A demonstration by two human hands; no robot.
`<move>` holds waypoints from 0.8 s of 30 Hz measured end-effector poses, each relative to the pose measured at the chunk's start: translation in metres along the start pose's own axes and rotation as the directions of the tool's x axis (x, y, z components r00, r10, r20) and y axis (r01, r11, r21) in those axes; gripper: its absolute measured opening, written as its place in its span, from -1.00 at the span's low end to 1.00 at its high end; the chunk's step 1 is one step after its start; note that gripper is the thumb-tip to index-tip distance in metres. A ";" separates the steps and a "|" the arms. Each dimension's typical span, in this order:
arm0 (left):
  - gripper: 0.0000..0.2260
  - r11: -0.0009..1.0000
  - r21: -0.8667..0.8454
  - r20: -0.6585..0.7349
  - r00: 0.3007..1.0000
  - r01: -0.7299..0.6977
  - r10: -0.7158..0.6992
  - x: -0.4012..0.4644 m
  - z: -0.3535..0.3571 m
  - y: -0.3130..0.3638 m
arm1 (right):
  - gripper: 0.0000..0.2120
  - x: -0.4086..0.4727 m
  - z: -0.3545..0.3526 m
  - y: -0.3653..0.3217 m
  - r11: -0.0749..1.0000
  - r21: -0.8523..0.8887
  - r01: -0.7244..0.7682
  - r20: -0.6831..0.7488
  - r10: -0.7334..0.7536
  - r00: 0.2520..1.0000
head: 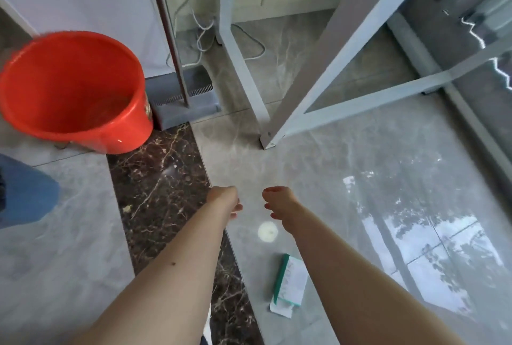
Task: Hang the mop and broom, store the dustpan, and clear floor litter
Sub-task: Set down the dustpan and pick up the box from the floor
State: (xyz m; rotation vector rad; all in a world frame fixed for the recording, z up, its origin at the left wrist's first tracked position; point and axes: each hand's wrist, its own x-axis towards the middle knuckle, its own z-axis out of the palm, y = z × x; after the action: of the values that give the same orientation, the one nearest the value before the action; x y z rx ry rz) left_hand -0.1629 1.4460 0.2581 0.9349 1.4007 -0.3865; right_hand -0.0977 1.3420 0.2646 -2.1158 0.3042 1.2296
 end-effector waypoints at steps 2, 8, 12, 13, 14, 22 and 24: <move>-0.91 0.998 0.049 0.011 0.999 -0.030 0.030 -0.001 0.021 -0.025 | -0.66 0.000 -0.015 0.033 0.999 0.017 -0.035 -0.023 0.036 0.999; -0.77 0.979 0.200 0.010 0.999 -0.047 0.046 0.005 0.071 -0.105 | -0.82 -0.004 -0.049 0.128 0.992 0.067 -0.110 -0.036 0.112 0.993; -0.82 0.962 0.270 0.040 0.999 -0.040 0.031 0.013 0.107 -0.157 | -0.72 -0.002 -0.065 0.192 0.984 0.092 -0.152 -0.067 0.158 0.985; -0.84 0.954 0.298 0.044 0.999 -0.037 0.025 0.017 0.115 -0.169 | -0.72 -0.001 -0.068 0.207 0.981 0.112 -0.159 -0.075 0.167 0.983; -0.84 0.946 0.323 0.043 0.999 -0.036 0.023 0.021 0.121 -0.179 | -0.71 0.003 -0.070 0.220 0.978 0.133 -0.161 -0.084 0.173 0.981; -0.74 0.854 0.517 0.036 0.998 -0.066 0.055 0.075 0.171 -0.264 | -0.66 0.040 -0.065 0.326 0.938 0.263 -0.225 -0.121 0.263 0.957; -0.73 0.835 0.544 0.019 0.996 -0.088 0.093 0.088 0.180 -0.275 | -0.57 0.052 -0.058 0.342 0.925 0.297 -0.238 -0.106 0.280 0.954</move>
State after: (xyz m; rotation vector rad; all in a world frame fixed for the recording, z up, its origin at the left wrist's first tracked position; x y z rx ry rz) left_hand -0.2286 1.1712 0.0678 1.4635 1.2645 -0.7350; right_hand -0.2011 1.0531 0.0944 -1.9617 0.8016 1.0998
